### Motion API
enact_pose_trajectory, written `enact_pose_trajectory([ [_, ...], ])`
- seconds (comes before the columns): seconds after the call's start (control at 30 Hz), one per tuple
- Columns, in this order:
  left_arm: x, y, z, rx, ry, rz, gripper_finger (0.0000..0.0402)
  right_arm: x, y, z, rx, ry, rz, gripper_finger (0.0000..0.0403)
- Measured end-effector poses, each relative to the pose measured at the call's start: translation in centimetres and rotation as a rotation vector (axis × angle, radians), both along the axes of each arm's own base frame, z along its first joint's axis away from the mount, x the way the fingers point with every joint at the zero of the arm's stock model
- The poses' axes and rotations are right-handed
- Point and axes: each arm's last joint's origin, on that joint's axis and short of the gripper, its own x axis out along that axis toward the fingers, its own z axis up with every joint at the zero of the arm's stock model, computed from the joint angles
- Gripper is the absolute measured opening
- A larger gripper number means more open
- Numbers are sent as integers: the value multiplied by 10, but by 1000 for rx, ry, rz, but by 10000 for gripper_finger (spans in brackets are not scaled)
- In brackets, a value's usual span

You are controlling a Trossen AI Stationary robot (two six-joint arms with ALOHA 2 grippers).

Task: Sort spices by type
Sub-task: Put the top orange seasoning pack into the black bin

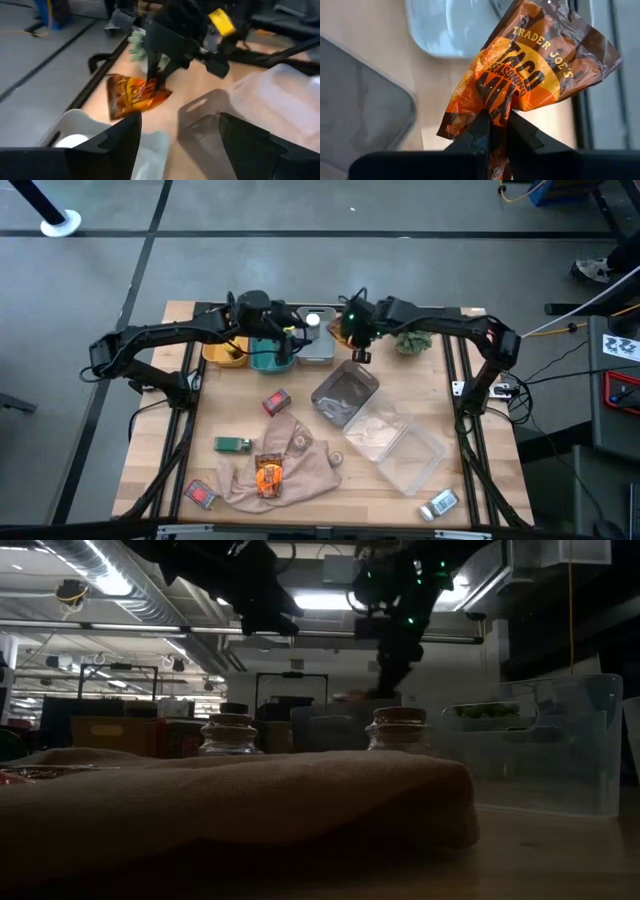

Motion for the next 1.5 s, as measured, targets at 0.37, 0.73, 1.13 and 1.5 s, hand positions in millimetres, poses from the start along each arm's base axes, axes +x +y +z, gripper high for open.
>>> enact_pose_trajectory([
  [0.37,-1,3,0,-126,-24,64,249,29,64,8,-258,-34,168,40],
  [0.73,-3,2,-5,-170,20,78,249,39,105,14,-389,-73,249,40],
  [1.13,-2,-9,-9,-177,75,38,249,46,122,21,-502,-126,290,41],
  [1.5,1,-16,-9,-113,87,-20,168,49,121,23,-519,-151,299,41],
])
